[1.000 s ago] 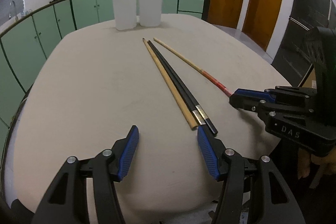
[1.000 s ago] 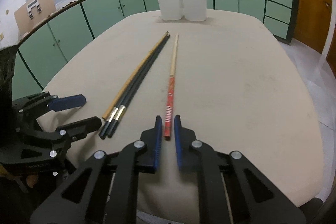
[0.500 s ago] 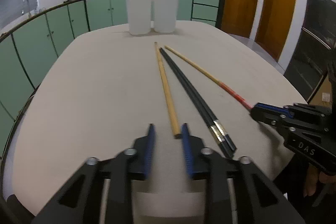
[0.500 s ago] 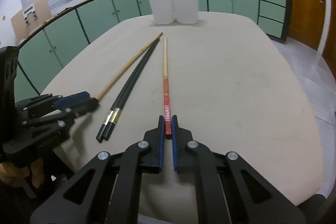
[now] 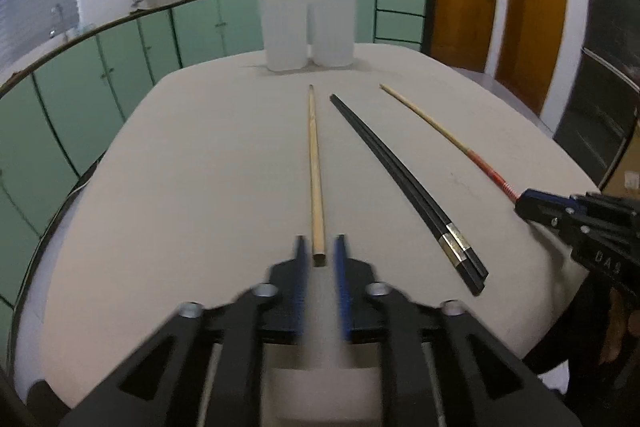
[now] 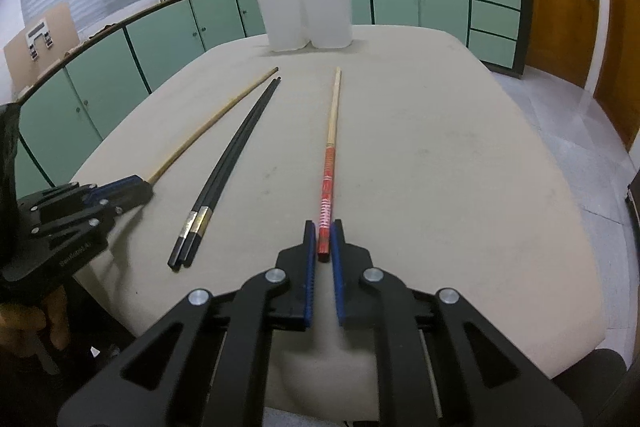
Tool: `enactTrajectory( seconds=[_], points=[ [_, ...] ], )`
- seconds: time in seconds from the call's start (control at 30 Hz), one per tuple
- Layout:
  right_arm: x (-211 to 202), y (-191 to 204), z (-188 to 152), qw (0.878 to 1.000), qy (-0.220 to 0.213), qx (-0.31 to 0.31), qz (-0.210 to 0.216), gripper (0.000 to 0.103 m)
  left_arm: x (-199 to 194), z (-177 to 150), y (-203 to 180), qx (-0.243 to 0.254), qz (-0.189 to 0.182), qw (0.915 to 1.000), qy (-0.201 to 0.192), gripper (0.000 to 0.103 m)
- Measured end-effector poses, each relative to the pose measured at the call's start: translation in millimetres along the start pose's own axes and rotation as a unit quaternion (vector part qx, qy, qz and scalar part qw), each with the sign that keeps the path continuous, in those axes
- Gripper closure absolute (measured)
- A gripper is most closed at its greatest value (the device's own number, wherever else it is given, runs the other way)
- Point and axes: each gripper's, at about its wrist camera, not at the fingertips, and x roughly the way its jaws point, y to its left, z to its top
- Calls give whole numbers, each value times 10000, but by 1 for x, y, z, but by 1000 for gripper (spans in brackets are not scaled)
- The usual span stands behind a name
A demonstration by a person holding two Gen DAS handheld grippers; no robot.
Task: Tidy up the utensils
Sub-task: 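Lift and carry both held chopsticks toward the white holder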
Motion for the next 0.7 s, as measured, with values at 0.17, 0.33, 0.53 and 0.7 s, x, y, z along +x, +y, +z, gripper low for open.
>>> enactTrajectory(
  seconds=[0.17, 0.33, 0.53, 0.7],
  points=[
    [0, -1, -1, 10000, -7, 7, -42, 93, 4, 1, 10, -121, -128, 9998, -13, 79],
    [3, 3, 0, 9998, -57, -146, -105, 96, 6, 2, 1, -75, -344, 9993, -138, 96],
    [-9, 8, 6, 9998, -51, -172, -36, 98, -6, 13, 1, -379, -414, 9984, 25, 97],
    [-43, 11, 27, 9997, -203, -59, 159, 98, -30, 30, 3, -597, -373, 9975, 71, 97]
  ],
)
